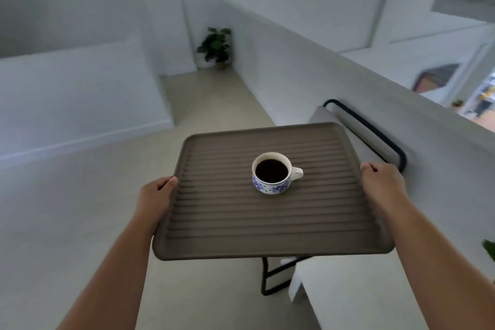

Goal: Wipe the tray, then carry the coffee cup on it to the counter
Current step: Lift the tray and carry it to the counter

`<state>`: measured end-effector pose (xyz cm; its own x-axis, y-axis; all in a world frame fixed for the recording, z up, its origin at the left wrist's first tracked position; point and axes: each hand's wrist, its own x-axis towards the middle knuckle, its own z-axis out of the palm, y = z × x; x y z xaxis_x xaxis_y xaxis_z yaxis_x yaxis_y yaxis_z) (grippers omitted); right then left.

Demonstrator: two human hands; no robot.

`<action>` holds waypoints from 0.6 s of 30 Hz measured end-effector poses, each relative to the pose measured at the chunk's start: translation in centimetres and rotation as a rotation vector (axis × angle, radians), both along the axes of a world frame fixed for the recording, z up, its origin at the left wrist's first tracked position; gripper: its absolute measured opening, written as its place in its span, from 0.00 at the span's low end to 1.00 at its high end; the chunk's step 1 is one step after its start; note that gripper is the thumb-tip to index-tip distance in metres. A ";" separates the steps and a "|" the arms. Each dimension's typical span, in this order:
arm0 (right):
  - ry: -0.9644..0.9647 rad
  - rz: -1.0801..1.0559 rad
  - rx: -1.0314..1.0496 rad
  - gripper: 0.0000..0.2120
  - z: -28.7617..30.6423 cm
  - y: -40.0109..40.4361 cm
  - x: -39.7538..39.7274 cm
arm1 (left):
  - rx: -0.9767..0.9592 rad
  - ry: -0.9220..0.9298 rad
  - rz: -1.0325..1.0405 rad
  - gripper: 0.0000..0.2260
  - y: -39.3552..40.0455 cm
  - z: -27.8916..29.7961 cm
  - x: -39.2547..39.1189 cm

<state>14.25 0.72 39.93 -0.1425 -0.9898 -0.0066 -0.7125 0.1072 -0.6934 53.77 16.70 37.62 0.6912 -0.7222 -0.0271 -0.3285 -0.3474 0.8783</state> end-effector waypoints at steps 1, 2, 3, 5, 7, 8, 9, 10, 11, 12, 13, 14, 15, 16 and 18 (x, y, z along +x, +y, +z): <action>-0.007 0.040 -0.007 0.18 0.5 -0.3 2.1 | -0.006 0.014 0.042 0.11 1.3 0.3 1.4; -0.010 0.084 -0.014 0.18 1.0 -0.5 4.3 | -0.017 0.031 0.084 0.10 2.7 0.7 2.8; -0.014 0.127 -0.017 0.18 1.5 -0.6 6.6 | -0.028 0.048 0.127 0.10 4.1 1.1 4.3; -0.026 0.201 -0.023 0.18 2.4 -0.6 11.3 | -0.049 0.074 0.205 0.09 7.1 2.0 7.3; -0.016 0.266 -0.027 0.17 2.9 -0.2 16.4 | -0.069 0.090 0.291 0.08 10.4 3.0 10.5; -0.012 0.302 -0.032 0.18 3.2 0.2 19.0 | -0.086 0.092 0.326 0.08 12.0 3.6 12.1; -0.015 0.342 -0.031 0.19 3.5 0.7 21.5 | -0.099 0.091 0.358 0.07 13.7 4.2 13.6; -0.020 0.385 -0.026 0.19 3.8 1.1 24.1 | -0.107 0.086 0.392 0.08 15.4 4.8 15.1; -0.021 0.429 -0.018 0.18 4.0 1.6 26.7 | -0.110 0.079 0.430 0.08 17.1 5.4 16.5; -0.022 0.466 -0.009 0.16 4.3 2.1 29.3 | -0.116 0.068 0.470 0.08 18.8 6.0 17.8; -0.029 0.500 -0.004 0.15 4.6 2.7 32.0 | -0.125 0.056 0.506 0.08 20.6 6.7 19.0; -0.040 0.533 -0.001 0.14 4.8 3.2 34.7 | -0.139 0.045 0.539 0.07 22.2 7.3 20.2; -0.055 0.565 0.002 0.14 5.0 3.9 37.4 | -0.153 0.040 0.575 0.07 23.8 7.9 21.4; -0.065 0.596 0.005 0.14 5.2 4.5 40.0 | -0.159 0.037 0.614 0.07 25.3 8.3 22.5; -0.077 0.674 -0.009 0.15 5.6 5.9 45.1 | -0.158 0.038 0.695 0.06 28.5 8.9 24.5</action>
